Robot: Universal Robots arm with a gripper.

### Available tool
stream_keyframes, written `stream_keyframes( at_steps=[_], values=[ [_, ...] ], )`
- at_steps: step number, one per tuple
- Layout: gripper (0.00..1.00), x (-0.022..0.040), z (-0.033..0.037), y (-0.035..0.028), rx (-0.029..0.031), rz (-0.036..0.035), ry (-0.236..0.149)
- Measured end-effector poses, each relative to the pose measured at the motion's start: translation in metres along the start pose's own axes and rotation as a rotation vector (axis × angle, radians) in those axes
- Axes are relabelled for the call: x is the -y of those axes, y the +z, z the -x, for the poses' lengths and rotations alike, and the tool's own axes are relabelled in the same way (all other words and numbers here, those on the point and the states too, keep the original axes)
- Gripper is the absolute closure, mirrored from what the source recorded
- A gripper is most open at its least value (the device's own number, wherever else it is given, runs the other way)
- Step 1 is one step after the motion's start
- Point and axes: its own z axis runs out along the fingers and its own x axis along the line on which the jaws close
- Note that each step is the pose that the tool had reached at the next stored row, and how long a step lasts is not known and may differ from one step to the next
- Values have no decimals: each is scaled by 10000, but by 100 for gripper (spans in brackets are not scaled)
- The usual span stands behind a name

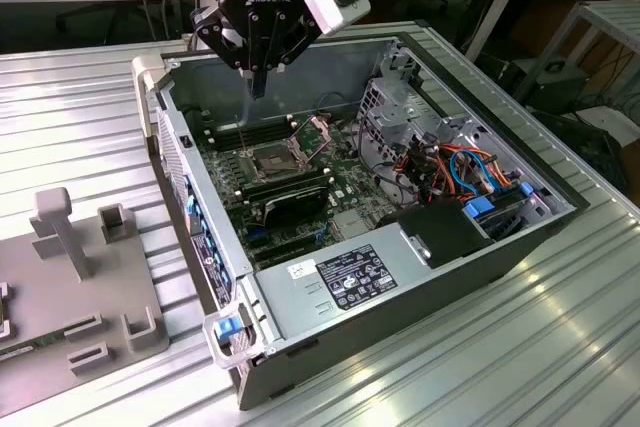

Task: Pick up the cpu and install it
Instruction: 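Reach for the cpu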

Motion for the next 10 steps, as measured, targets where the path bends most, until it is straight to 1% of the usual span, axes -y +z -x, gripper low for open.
stream_keyframes(
  at_steps=[5, 9, 10],
  values=[
    [89, 2, -28, -1, 0, 0, 0],
    [89, 6, -81, -2, 0, 1, 0],
    [89, 8, -109, -3, 0, 1, 0]
  ],
)
